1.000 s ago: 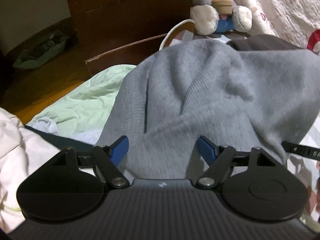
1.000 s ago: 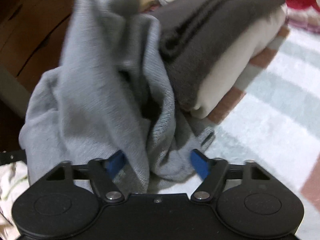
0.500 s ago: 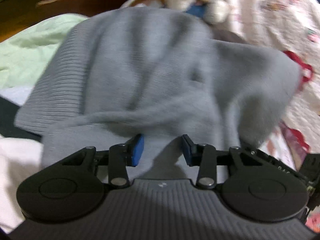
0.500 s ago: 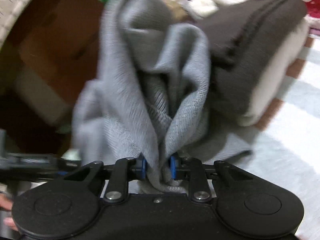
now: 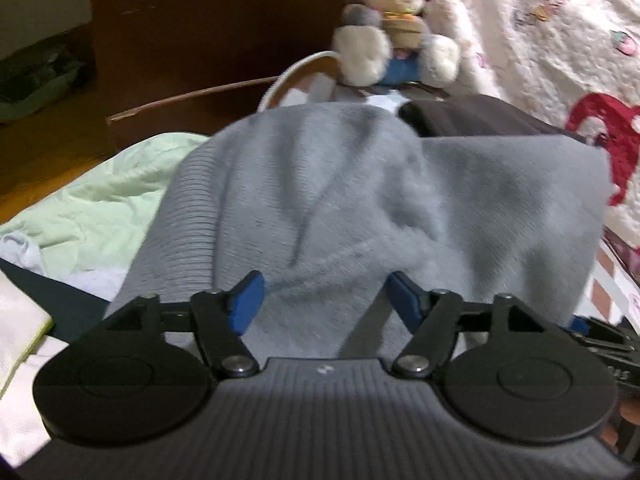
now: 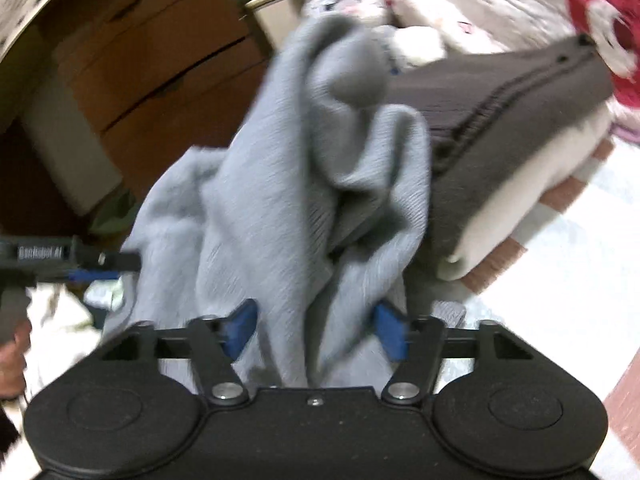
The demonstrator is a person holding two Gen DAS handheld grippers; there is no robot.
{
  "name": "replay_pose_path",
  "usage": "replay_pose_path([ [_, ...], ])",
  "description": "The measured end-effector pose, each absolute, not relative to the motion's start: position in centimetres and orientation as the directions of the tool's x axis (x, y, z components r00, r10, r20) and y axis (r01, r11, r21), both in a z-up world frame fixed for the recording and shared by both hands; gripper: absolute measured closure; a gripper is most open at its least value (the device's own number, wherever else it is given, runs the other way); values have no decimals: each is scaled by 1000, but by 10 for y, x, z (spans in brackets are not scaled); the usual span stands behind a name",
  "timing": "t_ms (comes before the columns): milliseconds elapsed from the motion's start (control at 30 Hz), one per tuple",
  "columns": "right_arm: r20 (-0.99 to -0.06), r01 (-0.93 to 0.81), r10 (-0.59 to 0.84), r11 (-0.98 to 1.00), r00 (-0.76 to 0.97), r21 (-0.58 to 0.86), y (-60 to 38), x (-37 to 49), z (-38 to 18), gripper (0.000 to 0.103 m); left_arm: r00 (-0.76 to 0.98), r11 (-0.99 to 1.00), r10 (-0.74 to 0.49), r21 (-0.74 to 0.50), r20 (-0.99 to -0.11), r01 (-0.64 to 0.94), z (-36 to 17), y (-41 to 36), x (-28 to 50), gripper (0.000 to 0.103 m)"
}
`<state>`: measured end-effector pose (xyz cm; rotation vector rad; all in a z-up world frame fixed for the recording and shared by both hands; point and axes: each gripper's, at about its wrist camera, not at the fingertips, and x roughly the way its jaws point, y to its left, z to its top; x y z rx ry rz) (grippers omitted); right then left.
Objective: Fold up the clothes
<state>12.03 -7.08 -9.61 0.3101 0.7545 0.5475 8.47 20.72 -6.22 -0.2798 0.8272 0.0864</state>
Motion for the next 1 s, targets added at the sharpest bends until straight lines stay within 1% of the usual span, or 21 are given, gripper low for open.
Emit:
replay_pose_path([
  [33, -559, -337, 576, 812, 597, 477, -65, 121, -101, 14, 672, 954, -34, -224, -740, -198, -63, 212, 88, 27],
  [133, -529, -323, 635, 758, 562, 567, -56, 137, -113, 14, 684, 949, -25, -232, -729, -213, -64, 220, 95, 21],
  [167, -516, -319, 657, 736, 549, 597, -54, 143, -117, 16, 692, 950, -12, -223, -722, -217, -65, 220, 97, 17],
  [200, -503, -315, 678, 714, 537, 626, -51, 149, -121, 38, 701, 951, -3, -219, -713, -219, -67, 220, 100, 13],
  [233, -488, -310, 698, 690, 524, 654, -48, 155, -125, 61, 702, 949, -6, -224, -712, -220, -72, 220, 105, 12],
  [267, -455, -302, 731, 647, 509, 700, -49, 155, -125, 67, 683, 940, -40, -260, -729, -223, -79, 221, 111, 12],
  [300, -409, -291, 768, 588, 493, 754, -51, 152, -123, 69, 652, 921, -95, -314, -752, -229, -87, 225, 117, 18],
  [333, -359, -279, 802, 526, 478, 804, -54, 150, -121, 70, 624, 896, -156, -376, -765, -236, -95, 229, 120, 21],
  [400, -264, -235, 849, 402, 458, 885, -63, 143, -120, 70, 598, 843, -270, -485, -754, -232, -102, 235, 117, 29],
  [500, -119, -165, 888, 211, 444, 963, -78, 134, -119, 70, 591, 764, -409, -615, -696, -196, -103, 239, 104, 32],
  [600, 5, -137, 895, 63, 445, 989, -90, 128, -115, 70, 595, 681, -520, -718, -613, -143, -95, 241, 89, 32],
  [667, 35, -175, 892, 51, 451, 983, -95, 122, -101, 70, 598, 652, -556, -749, -578, -118, -85, 240, 81, 32],
  [767, 44, -242, 887, 77, 459, 967, -84, 112, -83, 70, 604, 633, -580, -769, -546, -86, -72, 237, 71, 32],
  [833, 79, -242, 884, 40, 461, 970, -89, 110, -73, 70, 606, 613, -603, -788, -518, -64, -63, 235, 65, 32],
  [1000, 128, -284, 883, 7, 452, 959, -108, 96, -48, 70, 597, 590, -647, -808, -474, -2, -39, 224, 53, 32],
])
